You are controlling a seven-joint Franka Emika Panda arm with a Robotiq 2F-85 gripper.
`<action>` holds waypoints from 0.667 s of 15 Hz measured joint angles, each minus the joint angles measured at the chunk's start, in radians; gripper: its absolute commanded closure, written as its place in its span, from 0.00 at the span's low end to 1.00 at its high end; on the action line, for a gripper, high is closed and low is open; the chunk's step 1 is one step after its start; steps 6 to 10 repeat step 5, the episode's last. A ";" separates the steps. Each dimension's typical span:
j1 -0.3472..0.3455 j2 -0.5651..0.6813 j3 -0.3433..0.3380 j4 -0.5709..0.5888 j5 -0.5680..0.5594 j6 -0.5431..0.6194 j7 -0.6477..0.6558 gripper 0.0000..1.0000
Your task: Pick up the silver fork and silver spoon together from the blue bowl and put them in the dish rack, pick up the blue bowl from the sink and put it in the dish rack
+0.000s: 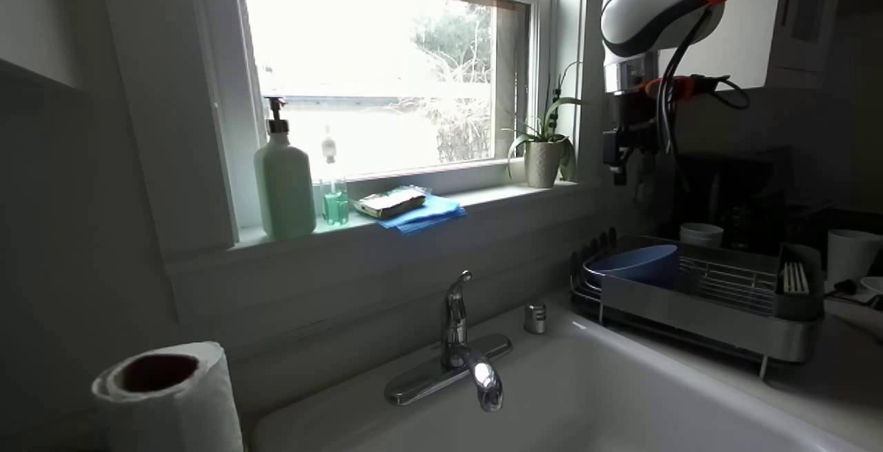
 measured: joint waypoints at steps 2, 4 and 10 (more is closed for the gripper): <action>-0.003 -0.048 -0.010 -0.034 0.000 -0.014 0.014 0.00; -0.004 -0.085 -0.020 -0.061 0.000 -0.031 0.032 0.00; -0.004 -0.098 -0.023 -0.071 0.000 -0.038 0.041 0.00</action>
